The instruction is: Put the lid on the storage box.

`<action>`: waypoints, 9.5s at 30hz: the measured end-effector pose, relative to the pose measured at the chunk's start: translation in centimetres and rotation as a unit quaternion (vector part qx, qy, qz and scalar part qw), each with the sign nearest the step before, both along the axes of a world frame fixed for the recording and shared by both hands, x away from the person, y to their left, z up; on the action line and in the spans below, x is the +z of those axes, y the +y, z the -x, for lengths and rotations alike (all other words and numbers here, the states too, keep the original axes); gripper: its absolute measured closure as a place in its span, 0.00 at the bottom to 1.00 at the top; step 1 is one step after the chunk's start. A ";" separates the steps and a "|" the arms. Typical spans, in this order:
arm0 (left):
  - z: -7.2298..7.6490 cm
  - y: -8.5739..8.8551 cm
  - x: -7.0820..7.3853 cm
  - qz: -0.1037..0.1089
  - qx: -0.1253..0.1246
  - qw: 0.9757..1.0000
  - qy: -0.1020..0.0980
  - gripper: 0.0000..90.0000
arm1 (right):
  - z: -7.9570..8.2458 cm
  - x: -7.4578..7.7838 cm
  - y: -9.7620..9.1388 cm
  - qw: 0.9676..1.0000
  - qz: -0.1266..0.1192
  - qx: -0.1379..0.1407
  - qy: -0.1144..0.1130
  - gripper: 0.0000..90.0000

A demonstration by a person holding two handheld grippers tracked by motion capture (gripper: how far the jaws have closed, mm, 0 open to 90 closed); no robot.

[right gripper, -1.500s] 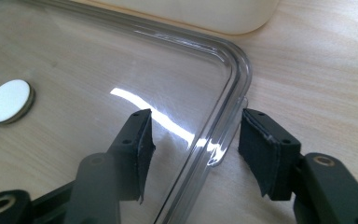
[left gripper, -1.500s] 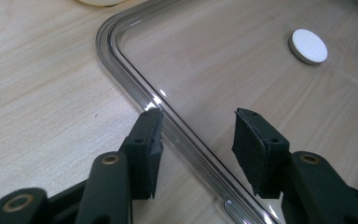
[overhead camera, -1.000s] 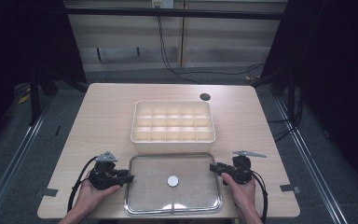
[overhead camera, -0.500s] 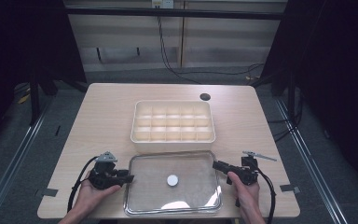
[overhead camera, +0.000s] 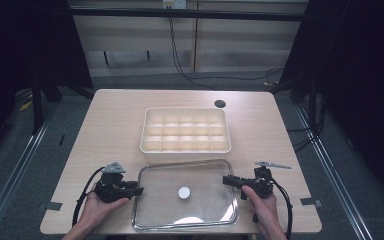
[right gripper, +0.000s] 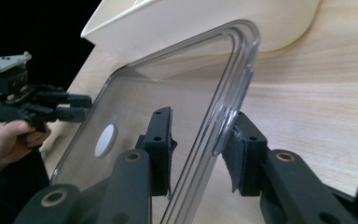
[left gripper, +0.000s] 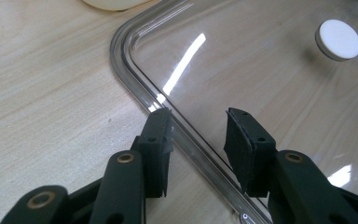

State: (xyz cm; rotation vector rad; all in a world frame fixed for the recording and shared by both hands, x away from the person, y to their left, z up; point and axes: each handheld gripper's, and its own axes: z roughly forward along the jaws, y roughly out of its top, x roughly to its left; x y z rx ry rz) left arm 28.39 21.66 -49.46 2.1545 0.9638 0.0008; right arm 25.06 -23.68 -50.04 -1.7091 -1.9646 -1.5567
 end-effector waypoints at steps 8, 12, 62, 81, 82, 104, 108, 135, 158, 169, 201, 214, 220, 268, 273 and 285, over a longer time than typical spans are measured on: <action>0.0 -0.1 0.0 0.007 0.001 1.000 0.003 0.61 | -0.1 0.3 0.0 1.000 -0.018 -0.007 -0.021 0.78; 0.2 -0.2 0.0 0.001 0.002 1.000 -0.002 0.53 | 0.1 0.7 -0.1 0.999 -0.021 -0.007 -0.033 0.79; 0.4 0.8 1.8 0.076 0.003 0.997 -0.006 0.63 | 0.8 1.6 0.4 0.998 0.045 -0.025 -0.035 0.73; 0.2 1.4 4.1 0.104 0.021 0.994 -0.038 0.75 | 0.9 3.6 1.1 0.994 0.054 -0.052 -0.074 0.73; 0.1 1.5 4.3 0.108 0.022 0.993 -0.042 0.76 | 0.9 3.9 1.0 0.994 0.048 -0.053 -0.077 0.73; -0.6 1.5 6.2 0.129 0.027 0.989 -0.063 0.81 | 0.3 5.6 0.8 0.992 0.047 -0.052 -0.102 0.74; -0.8 1.7 6.5 0.134 0.027 0.988 -0.065 0.81 | 0.0 5.7 0.9 0.992 0.044 -0.052 -0.103 0.74; -2.6 2.0 9.3 0.165 0.029 0.982 -0.087 0.83 | -1.7 8.0 1.0 0.990 0.031 -0.062 -0.127 0.74; -4.8 1.7 12.5 0.167 0.044 0.978 -0.116 0.83 | -4.7 11.7 1.1 0.984 0.040 -0.068 -0.159 0.72; -6.1 1.5 13.6 0.162 0.050 0.978 -0.124 0.83 | -6.1 12.2 1.1 0.985 0.031 -0.072 -0.156 0.72; -10.4 1.0 14.4 0.140 0.076 0.980 -0.118 0.81 | -10.5 13.3 1.1 0.986 0.033 -0.075 -0.148 0.73; -12.2 -0.2 14.6 0.142 0.079 0.981 -0.103 0.81 | -11.5 13.3 0.1 0.987 0.022 -0.086 -0.137 0.75; -12.6 -0.8 13.9 0.135 0.078 0.983 -0.096 0.81 | -11.9 12.6 -0.5 0.987 0.028 -0.091 -0.128 0.74; -18.6 -1.5 7.8 0.116 0.136 0.984 -0.006 0.71 | -18.2 7.5 0.9 0.988 0.083 -0.123 -0.038 0.62; -18.9 -1.6 7.2 0.112 0.146 0.983 -0.001 0.71 | -18.5 7.0 1.2 0.987 0.093 -0.127 -0.028 0.60; -19.3 -1.6 6.0 0.107 0.142 0.984 0.016 0.68 | -18.9 6.3 1.6 0.985 0.116 -0.125 -0.023 0.56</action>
